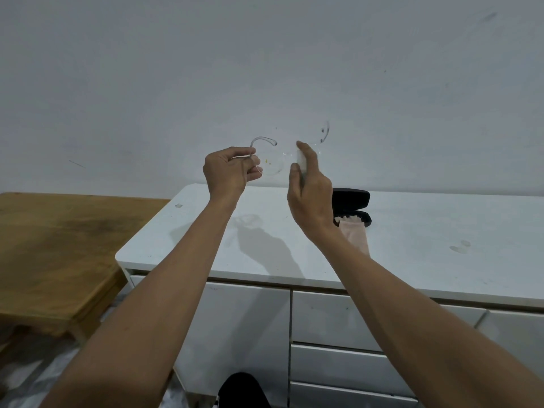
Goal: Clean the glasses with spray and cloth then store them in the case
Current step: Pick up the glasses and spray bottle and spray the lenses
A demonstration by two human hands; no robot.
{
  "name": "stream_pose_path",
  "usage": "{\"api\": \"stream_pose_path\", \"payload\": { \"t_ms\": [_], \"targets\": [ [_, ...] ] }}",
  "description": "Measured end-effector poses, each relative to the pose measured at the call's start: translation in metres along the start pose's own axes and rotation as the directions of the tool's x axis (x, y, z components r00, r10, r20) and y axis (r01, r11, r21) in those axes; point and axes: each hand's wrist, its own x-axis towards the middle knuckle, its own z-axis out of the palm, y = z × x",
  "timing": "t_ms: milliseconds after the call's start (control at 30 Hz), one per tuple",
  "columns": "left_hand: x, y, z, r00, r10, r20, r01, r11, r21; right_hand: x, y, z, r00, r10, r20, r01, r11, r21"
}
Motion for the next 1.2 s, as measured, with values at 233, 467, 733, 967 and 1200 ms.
{"api": "stream_pose_path", "payload": {
  "t_ms": [233,467,733,967,1200],
  "targets": [
    [0.006,0.004,-0.005,0.999,0.008,-0.035,-0.008,1.000,-0.019,0.008,0.006,-0.014,0.764,0.642,0.064,-0.538,0.581,0.611],
    [0.007,0.001,-0.004,1.000,0.004,-0.026,-0.004,1.000,-0.011,0.012,0.016,-0.025,0.639,0.579,0.506,-0.711,0.194,0.676],
    [0.009,-0.001,-0.003,1.000,0.003,0.015,-0.003,1.000,-0.002,0.011,0.025,-0.027,0.540,0.513,0.668,-0.730,-0.110,0.675],
    [0.009,-0.001,0.000,0.999,-0.003,0.035,0.004,1.000,-0.007,0.014,0.031,-0.025,0.515,0.476,0.713,-0.727,-0.197,0.658],
    [0.007,-0.002,0.004,0.999,-0.009,0.045,0.010,1.000,-0.013,0.015,0.031,-0.026,0.520,0.488,0.701,-0.715,-0.199,0.670]
  ]
}}
